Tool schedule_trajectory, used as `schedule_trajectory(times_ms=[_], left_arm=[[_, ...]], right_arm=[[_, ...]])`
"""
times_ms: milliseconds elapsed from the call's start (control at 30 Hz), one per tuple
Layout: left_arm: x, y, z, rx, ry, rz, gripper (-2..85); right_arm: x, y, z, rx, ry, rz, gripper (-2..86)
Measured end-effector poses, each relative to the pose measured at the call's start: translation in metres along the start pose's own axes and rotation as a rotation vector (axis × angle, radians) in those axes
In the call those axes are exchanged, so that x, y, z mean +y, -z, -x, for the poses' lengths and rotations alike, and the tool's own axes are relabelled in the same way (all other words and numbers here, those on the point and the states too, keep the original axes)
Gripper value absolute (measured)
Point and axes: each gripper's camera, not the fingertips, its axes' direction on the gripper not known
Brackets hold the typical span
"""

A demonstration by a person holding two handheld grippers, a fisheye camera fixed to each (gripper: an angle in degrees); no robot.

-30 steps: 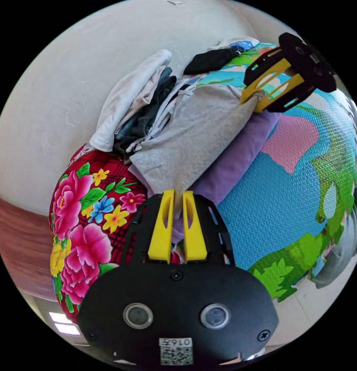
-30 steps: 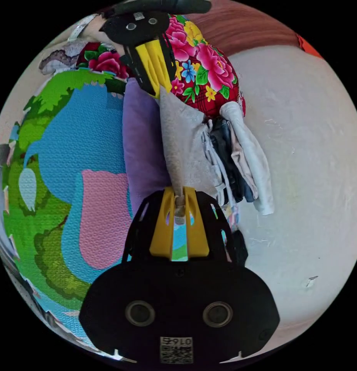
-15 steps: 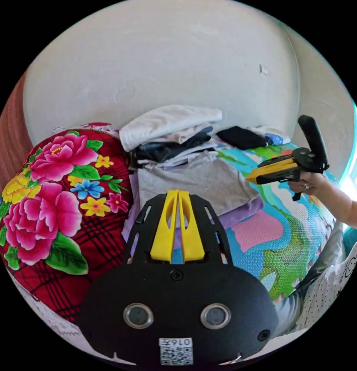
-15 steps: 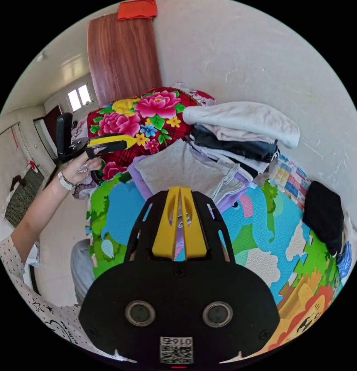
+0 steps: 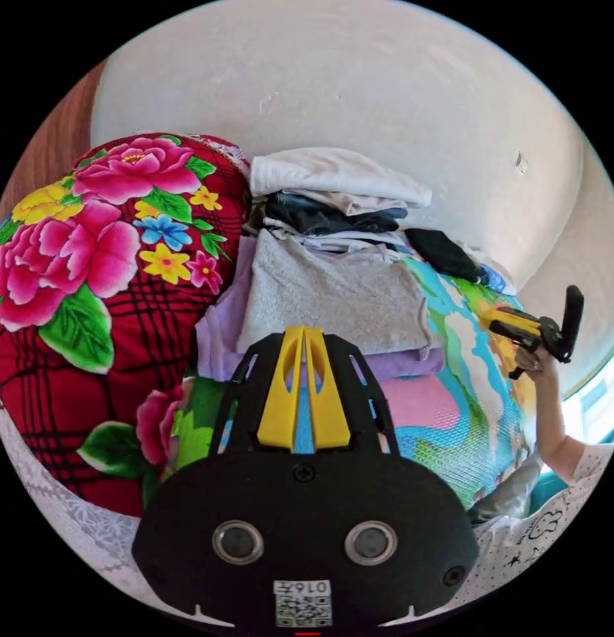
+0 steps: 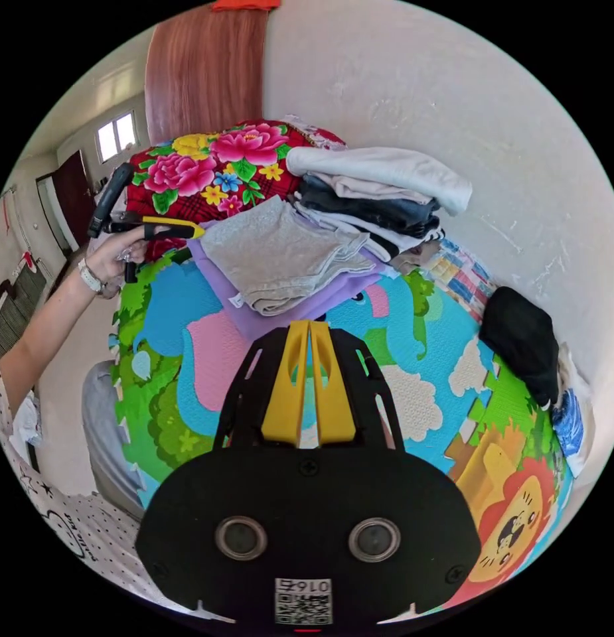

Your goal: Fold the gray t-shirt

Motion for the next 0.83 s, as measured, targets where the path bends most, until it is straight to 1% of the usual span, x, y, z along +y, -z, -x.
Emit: schedule_trajectory(times_ms=[33,67,100,133,167,200,233,267,300,433,500,533,567,600,667,733,800,833], left_arm=[[-0.003,-0.004,-0.009,0.086,0.008,-0.013,-1.0],[-0.01,-0.014,-0.033,0.257,0.003,-0.043,-1.0],[-0.018,-0.027,-0.063,0.404,-0.027,-0.078,-1.0],[-0.023,-0.035,-0.08,0.462,-0.044,-0.093,-1.0],[-0.033,-0.051,-0.116,0.535,-0.086,-0.123,-1.0],[-0.045,-0.068,-0.153,0.556,-0.124,-0.14,-1.0],[-0.051,-0.077,-0.171,0.553,-0.135,-0.143,-1.0],[-0.063,-0.097,-0.206,0.534,-0.151,-0.148,-1.0],[-0.074,-0.119,-0.238,0.513,-0.142,-0.139,-1.0],[-0.091,-0.184,-0.309,0.523,-0.1,-0.122,-1.0],[-0.087,-0.217,-0.34,0.527,-0.208,-0.15,-1.0],[-0.083,-0.224,-0.345,0.514,-0.245,-0.168,-1.0],[-0.078,-0.235,-0.353,0.464,-0.3,-0.197,-1.0],[-0.083,-0.242,-0.355,0.386,-0.273,-0.167,-1.0],[-0.099,-0.241,-0.359,0.331,-0.302,-0.125,-1.0],[-0.107,-0.237,-0.356,0.362,-0.282,-0.161,-1.0],[-0.112,-0.238,-0.349,0.48,-0.205,-0.243,-1.0],[-0.114,-0.24,-0.348,0.505,-0.193,-0.248,-1.0]], right_arm=[[0.015,0.025,-0.023,0.011,-0.029,-0.079,-0.3],[0.033,0.049,-0.046,0.039,-0.069,-0.17,-0.3],[0.044,0.062,-0.057,0.066,-0.093,-0.221,-0.3],[0.067,0.085,-0.077,0.139,-0.157,-0.337,-0.3],[0.09,0.106,-0.096,0.227,-0.24,-0.449,-0.3],[0.101,0.116,-0.104,0.275,-0.279,-0.496,-0.3],[0.118,0.134,-0.122,0.37,-0.34,-0.558,-0.2],[0.13,0.152,-0.142,0.446,-0.39,-0.587,-0.2],[0.134,0.161,-0.153,0.473,-0.41,-0.589,-0.2],[0.16,0.21,-0.249,0.56,-0.496,-0.508,0.7],[0.178,0.23,-0.298,0.607,-0.61,-0.503,1.8],[0.191,0.244,-0.333,0.651,-0.71,-0.513,2.7],[0.203,0.257,-0.368,0.692,-0.83,-0.545,4.2],[0.207,0.262,-0.385,0.702,-0.874,-0.562,4.9],[0.215,0.269,-0.449,0.677,-0.916,-0.553,9.2],[0.222,0.259,-0.491,0.619,-0.976,-0.535,13.4],[0.228,0.235,-0.522,0.549,-0.989,-0.524,15.9],[0.235,0.212,-0.537,0.496,-1.005,-0.504,16.8]])
